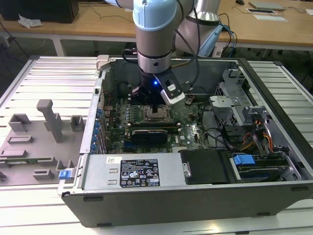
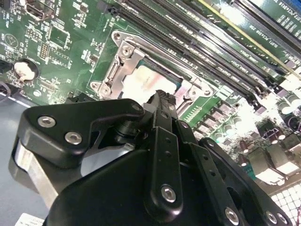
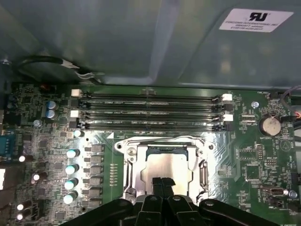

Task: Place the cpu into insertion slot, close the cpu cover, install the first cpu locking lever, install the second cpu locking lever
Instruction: 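Install the second cpu locking lever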

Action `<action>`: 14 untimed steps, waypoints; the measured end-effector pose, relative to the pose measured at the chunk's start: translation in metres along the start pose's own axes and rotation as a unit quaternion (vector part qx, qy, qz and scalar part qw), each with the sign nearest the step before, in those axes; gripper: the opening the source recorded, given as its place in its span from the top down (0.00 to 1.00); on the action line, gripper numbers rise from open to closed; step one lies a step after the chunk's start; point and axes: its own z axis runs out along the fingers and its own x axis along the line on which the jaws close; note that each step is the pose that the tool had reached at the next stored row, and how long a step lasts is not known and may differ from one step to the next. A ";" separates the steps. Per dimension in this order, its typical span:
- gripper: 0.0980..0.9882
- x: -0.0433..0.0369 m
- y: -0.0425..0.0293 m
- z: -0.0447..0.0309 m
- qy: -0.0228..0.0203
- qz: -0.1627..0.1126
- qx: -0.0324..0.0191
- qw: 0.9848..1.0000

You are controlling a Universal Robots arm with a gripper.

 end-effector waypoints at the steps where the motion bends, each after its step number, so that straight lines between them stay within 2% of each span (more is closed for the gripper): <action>1: 0.99 -0.0027 0.0004 0.0003 0.000 0.000 0.001 1.000; 2: 0.99 -0.0064 0.0006 0.0006 0.000 0.001 0.002 1.000; 5: 0.99 -0.0067 0.0009 0.0007 -0.001 0.010 0.009 1.000; 6: 0.99 -0.0068 0.0020 0.0007 -0.002 0.011 0.014 1.000; 7: 0.99 -0.0069 0.0063 -0.0007 -0.002 0.011 0.020 1.000; 10: 0.99 -0.0074 0.0095 -0.0058 -0.003 0.011 0.024 1.000; 14: 0.99 -0.0075 0.0100 -0.0074 -0.003 0.011 0.025 1.000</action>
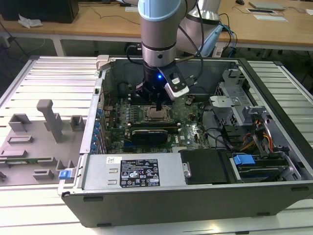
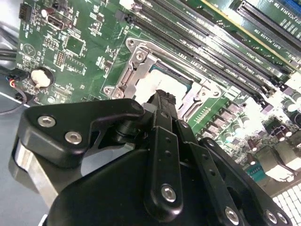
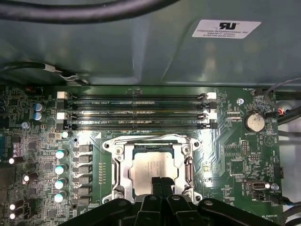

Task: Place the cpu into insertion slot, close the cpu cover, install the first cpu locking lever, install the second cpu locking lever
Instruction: 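Install the second cpu locking lever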

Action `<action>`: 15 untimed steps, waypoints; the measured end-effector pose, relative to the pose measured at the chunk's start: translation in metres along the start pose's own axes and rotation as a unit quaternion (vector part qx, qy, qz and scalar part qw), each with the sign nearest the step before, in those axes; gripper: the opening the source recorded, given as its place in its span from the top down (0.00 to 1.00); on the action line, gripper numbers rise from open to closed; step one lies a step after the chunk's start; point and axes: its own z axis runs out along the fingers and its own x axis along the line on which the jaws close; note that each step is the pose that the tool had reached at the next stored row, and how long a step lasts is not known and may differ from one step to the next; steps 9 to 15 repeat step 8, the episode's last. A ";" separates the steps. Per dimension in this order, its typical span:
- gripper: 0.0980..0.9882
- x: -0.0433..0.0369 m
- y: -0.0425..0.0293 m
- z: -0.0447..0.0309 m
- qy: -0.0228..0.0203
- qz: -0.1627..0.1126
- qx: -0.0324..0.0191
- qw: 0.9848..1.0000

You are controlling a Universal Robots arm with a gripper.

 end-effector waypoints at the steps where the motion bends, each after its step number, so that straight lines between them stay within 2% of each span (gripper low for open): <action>1: 0.99 0.0000 0.0000 0.0000 0.000 0.000 0.000 1.000; 15: 0.99 0.0000 0.0000 -0.0001 0.000 0.000 0.000 1.000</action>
